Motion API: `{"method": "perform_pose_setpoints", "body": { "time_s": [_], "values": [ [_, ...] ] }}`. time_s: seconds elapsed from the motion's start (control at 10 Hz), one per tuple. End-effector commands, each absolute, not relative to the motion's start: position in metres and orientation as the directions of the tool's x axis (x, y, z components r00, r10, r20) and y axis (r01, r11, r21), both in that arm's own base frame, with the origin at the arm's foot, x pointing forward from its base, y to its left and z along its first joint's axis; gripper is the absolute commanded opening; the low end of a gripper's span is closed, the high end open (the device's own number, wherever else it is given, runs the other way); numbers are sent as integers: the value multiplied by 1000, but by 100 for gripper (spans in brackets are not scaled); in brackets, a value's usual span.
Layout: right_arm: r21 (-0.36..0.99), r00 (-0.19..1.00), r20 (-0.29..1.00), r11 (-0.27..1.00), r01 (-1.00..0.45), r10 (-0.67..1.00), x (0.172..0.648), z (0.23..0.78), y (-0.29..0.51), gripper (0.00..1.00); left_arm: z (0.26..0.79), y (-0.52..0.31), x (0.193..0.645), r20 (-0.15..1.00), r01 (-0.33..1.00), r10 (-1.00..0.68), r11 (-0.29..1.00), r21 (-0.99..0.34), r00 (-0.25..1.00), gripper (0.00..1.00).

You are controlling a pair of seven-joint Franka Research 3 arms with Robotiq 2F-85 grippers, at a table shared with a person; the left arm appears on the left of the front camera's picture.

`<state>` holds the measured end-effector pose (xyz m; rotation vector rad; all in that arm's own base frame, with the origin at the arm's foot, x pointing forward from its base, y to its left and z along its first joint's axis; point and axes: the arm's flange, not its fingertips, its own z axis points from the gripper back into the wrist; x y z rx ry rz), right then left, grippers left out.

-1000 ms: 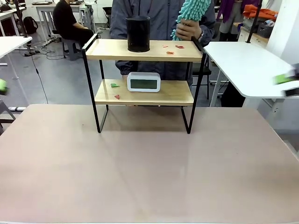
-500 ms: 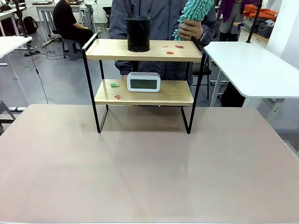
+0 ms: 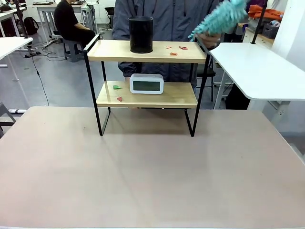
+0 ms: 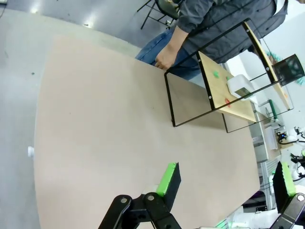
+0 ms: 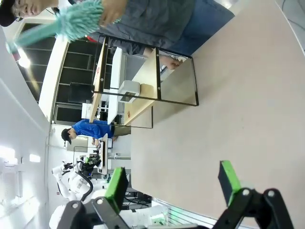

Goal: Clean the shelf.
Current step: Pick up the Duster from the human.

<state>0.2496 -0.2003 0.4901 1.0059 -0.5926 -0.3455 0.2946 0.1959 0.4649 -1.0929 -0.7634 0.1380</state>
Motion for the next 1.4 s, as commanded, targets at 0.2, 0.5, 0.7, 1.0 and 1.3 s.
{"method": "perform_pose_setpoints", "body": {
  "time_s": [0.2, 0.5, 0.7, 1.0, 1.3],
  "values": [
    [868, 783, 328, 496, -29, -528, 250, 487, -206, 100, 456, 197, 294, 507, 276, 451, 483, -831, 735, 100],
    [868, 783, 328, 496, -29, -528, 250, 487, -206, 100, 456, 197, 294, 507, 276, 451, 483, -831, 735, 100],
    [868, 783, 328, 496, -29, -528, 250, 487, -206, 100, 456, 197, 294, 507, 276, 451, 483, -831, 735, 100],
    [870, 788, 302, 493, 2, -536, 247, 486, -205, 100, 456, 197, 294, 507, 276, 451, 483, -831, 735, 100],
    [895, 847, 268, 445, -41, -460, 309, 512, -225, 100, 456, 197, 294, 507, 276, 451, 483, -831, 735, 100]
  ]
}}
